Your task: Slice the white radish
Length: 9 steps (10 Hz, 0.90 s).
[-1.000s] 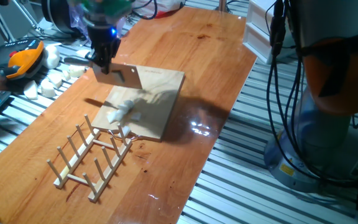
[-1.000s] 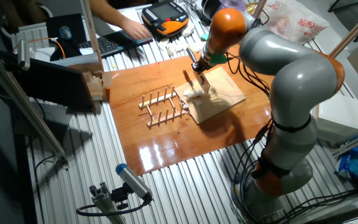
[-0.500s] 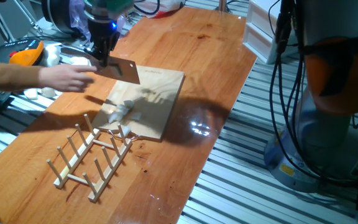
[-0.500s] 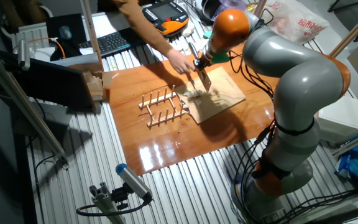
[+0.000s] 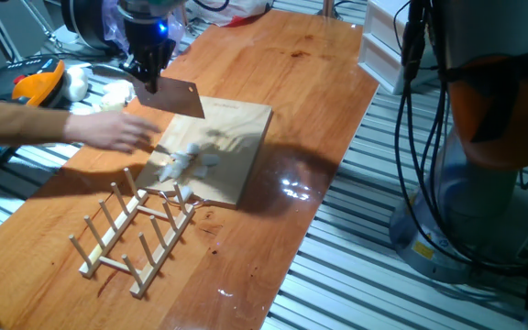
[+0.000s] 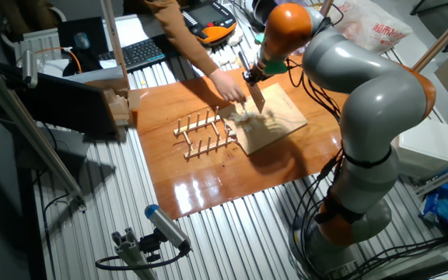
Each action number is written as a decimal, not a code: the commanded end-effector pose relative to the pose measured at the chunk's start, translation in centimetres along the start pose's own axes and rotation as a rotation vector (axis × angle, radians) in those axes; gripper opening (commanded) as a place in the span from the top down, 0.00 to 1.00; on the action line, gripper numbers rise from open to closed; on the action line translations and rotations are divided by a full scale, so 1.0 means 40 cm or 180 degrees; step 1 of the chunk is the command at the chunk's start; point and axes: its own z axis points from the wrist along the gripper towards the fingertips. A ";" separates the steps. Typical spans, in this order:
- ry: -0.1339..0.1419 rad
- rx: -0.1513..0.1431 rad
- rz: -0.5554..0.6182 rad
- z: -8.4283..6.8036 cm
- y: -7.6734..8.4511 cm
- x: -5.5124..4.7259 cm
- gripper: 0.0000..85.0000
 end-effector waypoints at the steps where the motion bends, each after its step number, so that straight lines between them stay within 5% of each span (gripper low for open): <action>1: 0.0070 -0.0042 -0.0147 0.003 0.008 0.007 1.00; 2: 0.0223 -0.0110 -0.0299 0.007 0.017 0.022 1.00; 3: 0.0219 0.0113 -0.0618 0.012 0.031 0.040 1.00; 4: 0.0239 0.0215 -0.0758 0.020 0.044 0.052 1.00; 5: 0.0312 0.0020 -0.0605 0.025 0.049 0.058 1.00; 7: 0.0317 -0.0052 -0.0479 0.027 0.057 0.066 1.00; 9: 0.0319 -0.0249 -0.0225 0.021 0.059 0.076 1.00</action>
